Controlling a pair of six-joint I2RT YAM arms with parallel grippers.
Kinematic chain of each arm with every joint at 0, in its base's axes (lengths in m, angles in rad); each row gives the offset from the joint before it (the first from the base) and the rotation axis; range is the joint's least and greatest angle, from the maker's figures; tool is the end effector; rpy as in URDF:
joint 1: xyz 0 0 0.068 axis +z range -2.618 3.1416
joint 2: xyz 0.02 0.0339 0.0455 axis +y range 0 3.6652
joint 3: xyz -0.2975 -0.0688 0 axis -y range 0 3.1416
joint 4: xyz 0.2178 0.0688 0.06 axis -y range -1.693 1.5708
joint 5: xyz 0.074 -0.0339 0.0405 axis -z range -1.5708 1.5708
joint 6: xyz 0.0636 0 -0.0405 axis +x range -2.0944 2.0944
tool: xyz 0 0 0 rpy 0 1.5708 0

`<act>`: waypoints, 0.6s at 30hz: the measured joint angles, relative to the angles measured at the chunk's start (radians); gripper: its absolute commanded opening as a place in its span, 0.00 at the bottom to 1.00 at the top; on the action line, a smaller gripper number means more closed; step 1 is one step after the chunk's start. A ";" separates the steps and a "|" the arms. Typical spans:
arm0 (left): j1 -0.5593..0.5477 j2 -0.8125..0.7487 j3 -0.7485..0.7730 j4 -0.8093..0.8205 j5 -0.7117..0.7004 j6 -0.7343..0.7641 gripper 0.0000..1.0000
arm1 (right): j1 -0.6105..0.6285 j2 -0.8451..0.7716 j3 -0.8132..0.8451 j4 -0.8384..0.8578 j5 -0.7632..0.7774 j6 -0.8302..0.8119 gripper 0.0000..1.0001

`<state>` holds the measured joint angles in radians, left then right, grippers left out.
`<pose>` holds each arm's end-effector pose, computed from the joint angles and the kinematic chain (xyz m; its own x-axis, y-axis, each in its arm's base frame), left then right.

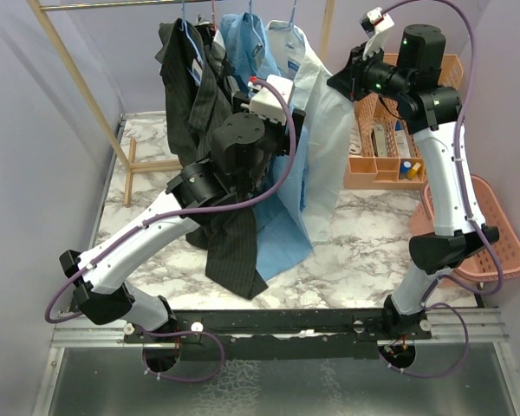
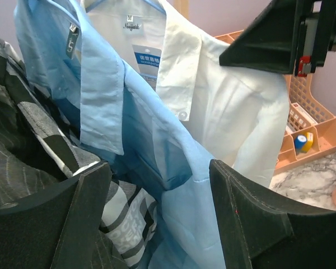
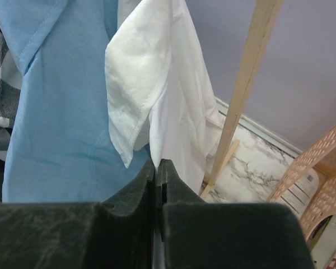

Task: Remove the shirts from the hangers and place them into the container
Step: Pick up the hanger from the clothesline.

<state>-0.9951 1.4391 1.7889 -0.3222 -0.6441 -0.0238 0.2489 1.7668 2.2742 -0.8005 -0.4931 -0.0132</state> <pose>0.1898 -0.2223 0.5429 0.0068 -0.0455 -0.9989 0.3442 0.9380 -0.0404 0.3450 0.1188 0.5260 -0.2713 -0.0810 -0.9591 -0.6598 0.7411 0.1241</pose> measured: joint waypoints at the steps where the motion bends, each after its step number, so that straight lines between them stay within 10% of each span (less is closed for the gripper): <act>1: 0.000 0.003 -0.006 -0.002 0.008 0.000 0.74 | 0.000 -0.004 0.000 0.000 0.012 0.007 0.01; 18: 0.000 -0.043 -0.118 0.038 0.084 -0.004 0.94 | 0.000 -0.171 0.031 0.045 0.143 0.088 0.01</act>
<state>-0.9951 1.3960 1.6707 -0.2844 -0.5598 -0.0277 0.2489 1.5959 2.3047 -0.7559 -0.3500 0.0746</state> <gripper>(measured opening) 0.938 0.020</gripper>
